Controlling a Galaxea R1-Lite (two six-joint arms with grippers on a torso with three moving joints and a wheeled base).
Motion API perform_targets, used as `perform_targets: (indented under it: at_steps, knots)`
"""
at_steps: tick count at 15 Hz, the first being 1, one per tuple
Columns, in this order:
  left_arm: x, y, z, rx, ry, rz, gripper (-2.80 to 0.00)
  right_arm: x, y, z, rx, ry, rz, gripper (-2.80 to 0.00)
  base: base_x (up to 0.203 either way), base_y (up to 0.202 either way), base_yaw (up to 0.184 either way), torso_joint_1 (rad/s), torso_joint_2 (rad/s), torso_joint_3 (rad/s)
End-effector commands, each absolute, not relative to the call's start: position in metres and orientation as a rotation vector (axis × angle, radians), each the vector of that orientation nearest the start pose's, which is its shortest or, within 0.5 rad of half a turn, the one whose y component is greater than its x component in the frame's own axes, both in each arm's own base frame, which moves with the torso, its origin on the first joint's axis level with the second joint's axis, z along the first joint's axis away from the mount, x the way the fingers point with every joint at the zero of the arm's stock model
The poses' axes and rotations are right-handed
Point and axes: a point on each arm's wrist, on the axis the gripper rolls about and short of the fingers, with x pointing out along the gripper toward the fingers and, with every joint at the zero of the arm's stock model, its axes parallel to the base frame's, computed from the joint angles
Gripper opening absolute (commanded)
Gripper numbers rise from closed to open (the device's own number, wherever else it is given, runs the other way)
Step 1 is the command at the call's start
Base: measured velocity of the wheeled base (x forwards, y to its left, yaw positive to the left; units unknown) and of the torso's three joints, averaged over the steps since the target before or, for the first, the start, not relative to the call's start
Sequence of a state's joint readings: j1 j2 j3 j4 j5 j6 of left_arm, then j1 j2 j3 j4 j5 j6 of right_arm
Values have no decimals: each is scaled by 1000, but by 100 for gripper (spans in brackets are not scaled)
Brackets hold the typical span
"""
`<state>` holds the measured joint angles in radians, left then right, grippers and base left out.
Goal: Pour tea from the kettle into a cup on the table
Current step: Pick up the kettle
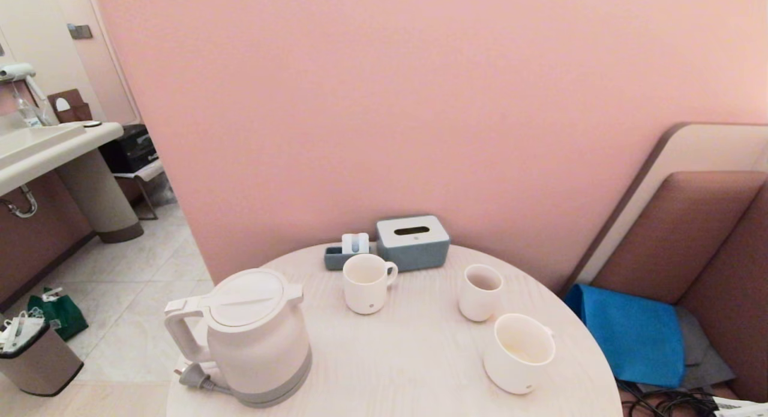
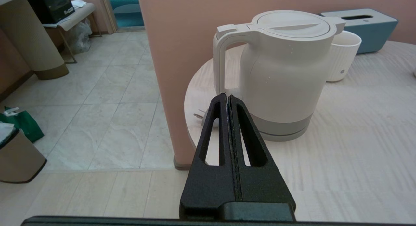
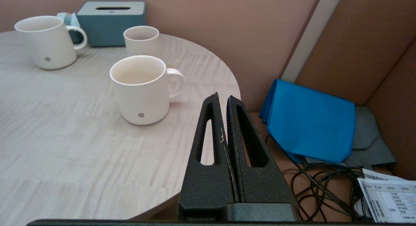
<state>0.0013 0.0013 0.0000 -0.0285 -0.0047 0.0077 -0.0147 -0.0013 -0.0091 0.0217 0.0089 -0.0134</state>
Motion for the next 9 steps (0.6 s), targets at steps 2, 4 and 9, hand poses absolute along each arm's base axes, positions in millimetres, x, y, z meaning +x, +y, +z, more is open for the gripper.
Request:
perform_targets:
  at_steps: [2, 4, 9]
  knots:
    - [-23, 0, 79, 8, -28, -3, -280, -24, 1, 76, -13, 12, -5, -280, 0, 0, 0, 0, 0, 0]
    - [-23, 0, 79, 8, -28, -3, -280, -24, 1, 76, -13, 13, -6, -280, 0, 0, 0, 0, 0, 0]
    - [-23, 0, 79, 8, -28, -3, -280, -24, 1, 76, -14, 14, -5, -280, 0, 0, 0, 0, 0, 0]
